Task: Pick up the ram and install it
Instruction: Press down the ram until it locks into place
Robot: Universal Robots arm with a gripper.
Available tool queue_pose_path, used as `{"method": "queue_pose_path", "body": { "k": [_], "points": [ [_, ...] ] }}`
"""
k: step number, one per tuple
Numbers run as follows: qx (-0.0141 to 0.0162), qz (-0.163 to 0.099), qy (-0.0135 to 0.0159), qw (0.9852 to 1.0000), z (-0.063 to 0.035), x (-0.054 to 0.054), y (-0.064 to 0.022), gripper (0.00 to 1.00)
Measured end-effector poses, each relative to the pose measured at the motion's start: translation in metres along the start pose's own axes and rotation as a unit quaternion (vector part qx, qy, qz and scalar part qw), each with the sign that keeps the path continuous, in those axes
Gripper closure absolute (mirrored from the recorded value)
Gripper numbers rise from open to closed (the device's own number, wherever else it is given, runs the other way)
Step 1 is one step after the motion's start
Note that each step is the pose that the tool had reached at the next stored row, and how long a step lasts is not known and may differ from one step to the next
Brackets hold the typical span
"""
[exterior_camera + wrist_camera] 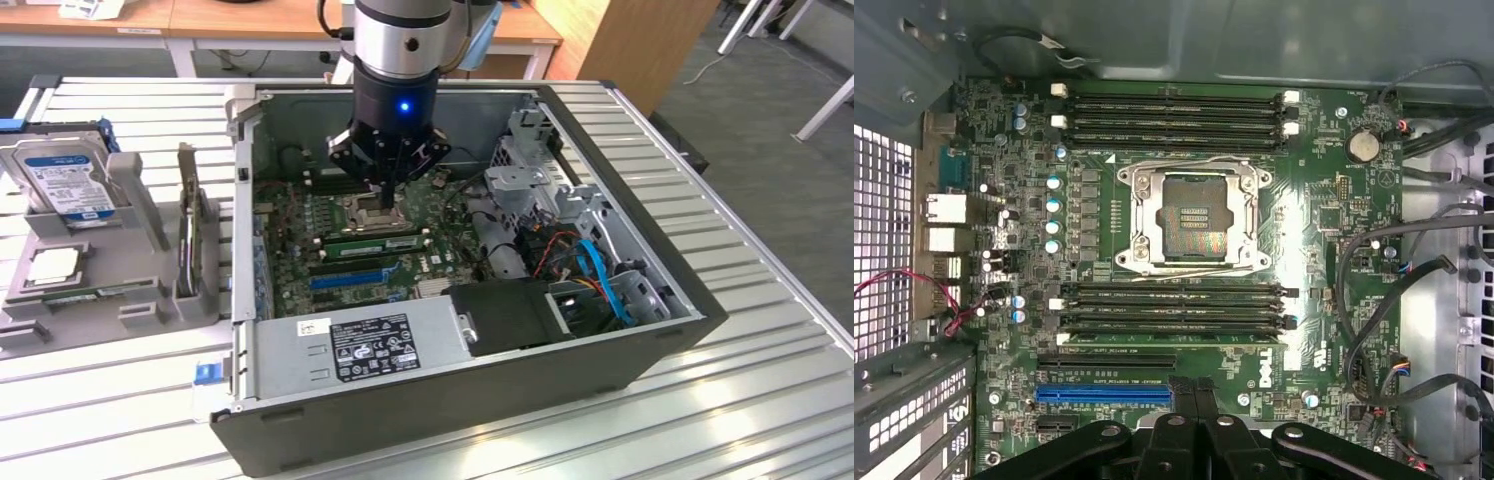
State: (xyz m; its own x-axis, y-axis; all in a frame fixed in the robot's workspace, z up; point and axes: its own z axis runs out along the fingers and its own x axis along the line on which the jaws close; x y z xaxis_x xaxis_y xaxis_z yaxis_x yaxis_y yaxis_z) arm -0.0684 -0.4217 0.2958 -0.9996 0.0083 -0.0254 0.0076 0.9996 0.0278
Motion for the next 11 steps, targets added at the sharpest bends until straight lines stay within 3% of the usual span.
{"method": "queue_pose_path", "body": {
  "k": [11],
  "points": [
    [0.0000,0.000,0.0004,1.0000,-0.0015,-0.0003,0.0000,0.90]
  ]
}}
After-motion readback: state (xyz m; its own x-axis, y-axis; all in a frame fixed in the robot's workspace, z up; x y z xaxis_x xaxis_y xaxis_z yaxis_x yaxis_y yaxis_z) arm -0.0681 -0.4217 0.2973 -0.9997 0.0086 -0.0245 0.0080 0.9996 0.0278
